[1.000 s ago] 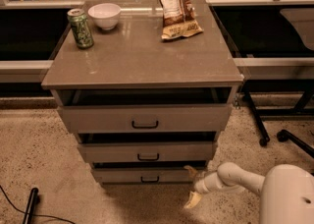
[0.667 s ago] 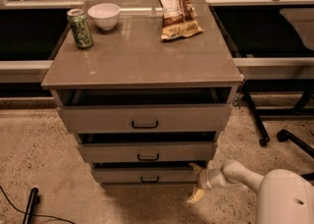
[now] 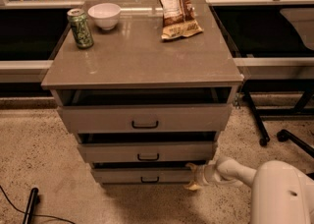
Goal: Open bottom drawer
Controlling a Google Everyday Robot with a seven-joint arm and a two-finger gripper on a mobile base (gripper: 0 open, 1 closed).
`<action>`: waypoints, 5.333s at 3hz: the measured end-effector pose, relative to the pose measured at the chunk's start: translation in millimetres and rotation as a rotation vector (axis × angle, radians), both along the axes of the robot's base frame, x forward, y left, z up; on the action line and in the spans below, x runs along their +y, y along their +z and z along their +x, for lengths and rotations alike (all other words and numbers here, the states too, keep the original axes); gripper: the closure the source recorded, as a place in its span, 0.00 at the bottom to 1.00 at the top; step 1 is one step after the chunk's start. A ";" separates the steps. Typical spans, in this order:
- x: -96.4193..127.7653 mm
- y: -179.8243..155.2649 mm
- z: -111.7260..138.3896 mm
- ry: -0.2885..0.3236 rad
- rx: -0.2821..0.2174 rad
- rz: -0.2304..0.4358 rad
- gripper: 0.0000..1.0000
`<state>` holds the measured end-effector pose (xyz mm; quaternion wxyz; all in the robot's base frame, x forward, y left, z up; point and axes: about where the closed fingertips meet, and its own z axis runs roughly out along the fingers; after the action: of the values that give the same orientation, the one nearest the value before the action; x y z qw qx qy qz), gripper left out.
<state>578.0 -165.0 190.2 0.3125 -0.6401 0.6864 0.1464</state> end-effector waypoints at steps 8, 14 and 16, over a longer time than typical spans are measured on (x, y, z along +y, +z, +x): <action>33.8 5.0 -91.3 0.239 0.128 -0.051 0.50; 73.3 56.6 -125.6 0.389 0.055 -0.106 0.00; 58.3 69.9 -90.7 0.301 0.020 -0.141 0.46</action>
Offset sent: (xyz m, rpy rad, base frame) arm -0.0359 -0.0007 -0.0018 -0.0671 0.0784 0.0731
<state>487.3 -106.6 260.2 0.2346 -0.7546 0.5943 0.1496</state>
